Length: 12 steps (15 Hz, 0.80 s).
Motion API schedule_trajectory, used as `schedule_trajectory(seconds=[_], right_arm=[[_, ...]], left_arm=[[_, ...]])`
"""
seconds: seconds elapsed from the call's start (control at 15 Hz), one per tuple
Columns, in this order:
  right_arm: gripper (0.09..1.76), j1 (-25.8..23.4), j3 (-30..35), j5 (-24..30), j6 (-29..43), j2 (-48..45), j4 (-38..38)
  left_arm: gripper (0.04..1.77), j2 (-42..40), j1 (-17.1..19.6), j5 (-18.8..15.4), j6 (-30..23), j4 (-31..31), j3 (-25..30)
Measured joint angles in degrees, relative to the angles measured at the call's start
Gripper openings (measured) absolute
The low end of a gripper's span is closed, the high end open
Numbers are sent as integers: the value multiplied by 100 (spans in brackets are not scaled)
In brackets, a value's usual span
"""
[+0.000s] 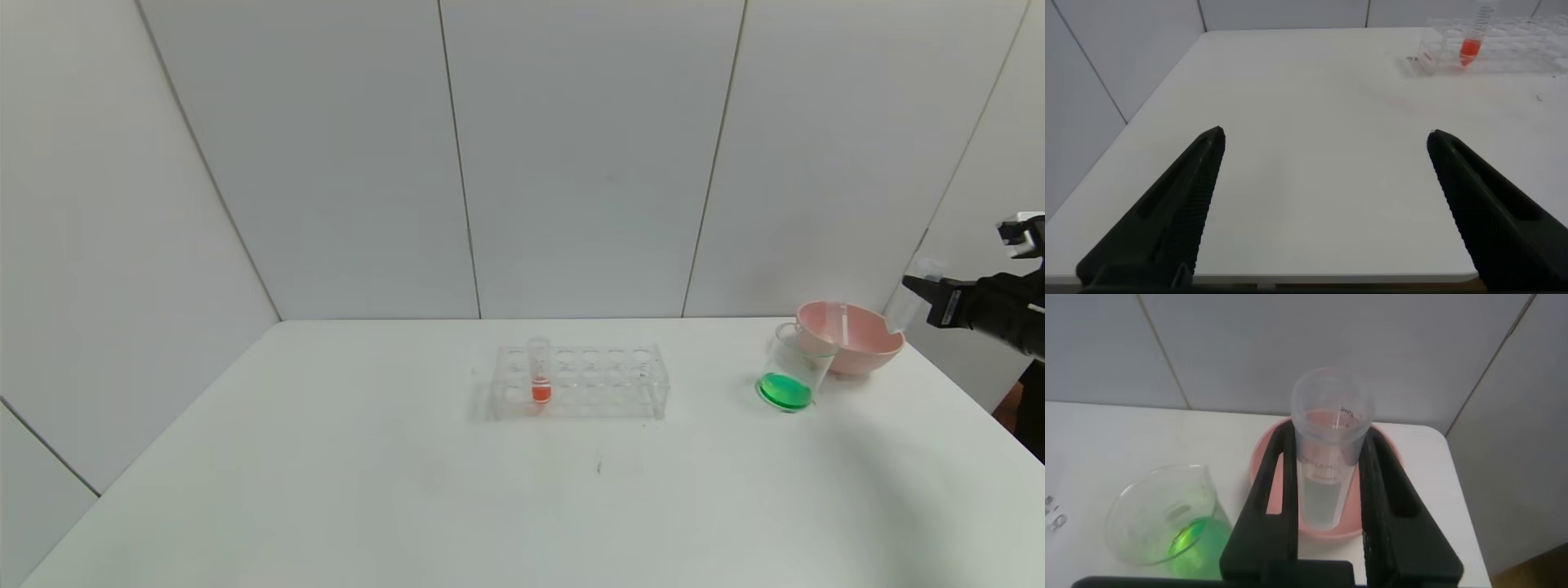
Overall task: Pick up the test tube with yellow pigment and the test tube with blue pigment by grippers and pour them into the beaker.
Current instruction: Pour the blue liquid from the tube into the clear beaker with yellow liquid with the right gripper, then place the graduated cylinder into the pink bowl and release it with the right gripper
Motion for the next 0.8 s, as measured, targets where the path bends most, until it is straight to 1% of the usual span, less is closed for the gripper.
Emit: schedule_trajectory(seconds=[0.07, 0.27, 0.33, 0.47, 0.67, 0.73, 0.8], right_arm=[[50, 4, -352, -66, -9, 265, 115], [50, 44, -1362, -139, -13, 897, 814], [50, 45, -1612, -150, -13, 1067, 990], [50, 39, -1866, -156, -20, 1349, 1045], [50, 28, -2003, -156, -26, 1626, 1012], [58, 24, -2014, -156, -30, 1679, 1003], [72, 22, -2020, -158, -26, 1716, 1001]], left_arm=[[176, 0, 0, 0, 0, 0, 0], [176, 0, 0, 0, 2, 0, 0], [176, 0, 0, 0, 0, 0, 0], [176, 0, 0, 0, 0, 0, 0], [176, 0, 0, 0, 0, 2, 0], [176, 0, 0, -2, 0, 0, 0], [176, 0, 0, 0, 0, 0, 0]])
